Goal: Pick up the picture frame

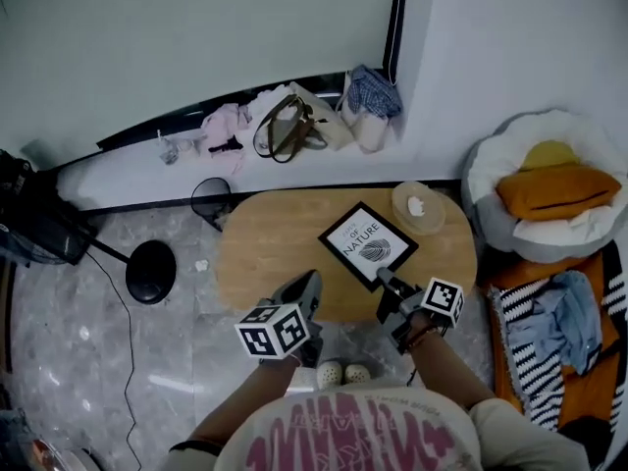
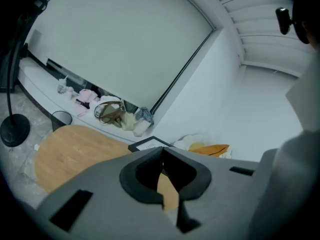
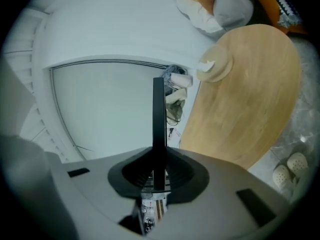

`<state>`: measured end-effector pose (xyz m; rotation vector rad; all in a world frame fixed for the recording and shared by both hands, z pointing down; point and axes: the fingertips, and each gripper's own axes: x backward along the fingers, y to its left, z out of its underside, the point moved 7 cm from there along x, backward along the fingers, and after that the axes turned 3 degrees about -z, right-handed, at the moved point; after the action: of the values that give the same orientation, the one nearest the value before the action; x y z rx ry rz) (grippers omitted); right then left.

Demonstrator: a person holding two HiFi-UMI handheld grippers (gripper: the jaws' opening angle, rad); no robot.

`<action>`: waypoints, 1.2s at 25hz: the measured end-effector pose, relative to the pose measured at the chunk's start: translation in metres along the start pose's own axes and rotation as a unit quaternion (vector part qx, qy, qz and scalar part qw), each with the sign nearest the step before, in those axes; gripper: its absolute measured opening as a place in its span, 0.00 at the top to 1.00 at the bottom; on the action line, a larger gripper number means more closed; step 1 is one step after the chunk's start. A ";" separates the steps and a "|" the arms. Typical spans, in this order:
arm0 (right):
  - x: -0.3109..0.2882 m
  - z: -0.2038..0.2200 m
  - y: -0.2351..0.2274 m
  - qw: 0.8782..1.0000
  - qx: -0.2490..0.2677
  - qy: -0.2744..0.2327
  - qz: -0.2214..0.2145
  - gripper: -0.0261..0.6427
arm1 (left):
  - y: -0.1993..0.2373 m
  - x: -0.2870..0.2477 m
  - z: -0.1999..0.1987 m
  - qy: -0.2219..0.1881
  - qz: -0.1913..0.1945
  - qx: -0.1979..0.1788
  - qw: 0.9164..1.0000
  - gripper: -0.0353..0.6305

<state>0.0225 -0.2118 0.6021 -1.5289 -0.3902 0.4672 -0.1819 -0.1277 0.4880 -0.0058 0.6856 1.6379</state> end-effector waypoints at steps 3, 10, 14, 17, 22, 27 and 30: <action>-0.003 -0.012 0.037 0.999 0.018 -0.007 -0.036 0.85 | -0.017 0.002 -0.029 -0.032 0.018 -0.012 0.999 0.94; -0.006 -0.037 0.114 0.992 0.055 -0.016 -0.116 0.85 | -0.060 0.009 -0.080 -0.082 0.058 -0.057 0.993 0.94; -0.003 -0.046 0.141 0.987 0.069 -0.018 -0.147 0.85 | -0.077 0.012 -0.095 -0.100 0.075 -0.074 0.989 0.94; 0.000 -0.052 0.162 0.982 0.081 -0.020 -0.170 0.85 | -0.086 0.013 -0.108 -0.116 0.082 -0.080 0.987 0.94; 0.007 -0.051 0.191 0.971 0.114 -0.016 -0.207 0.85 | -0.093 0.015 -0.116 -0.127 0.084 -0.090 0.984 0.94; 0.015 -0.045 0.210 0.963 0.119 -0.019 -0.242 0.84 | -0.102 0.019 -0.112 -0.127 0.095 -0.106 0.982 0.94; 0.021 -0.040 0.216 0.957 0.127 -0.021 -0.259 0.84 | -0.102 0.026 -0.111 -0.136 0.096 -0.111 0.980 0.94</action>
<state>0.0513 -0.2375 0.3846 -1.1128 -0.7116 0.1283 -0.1358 -0.1499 0.3439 0.1249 0.2991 1.8504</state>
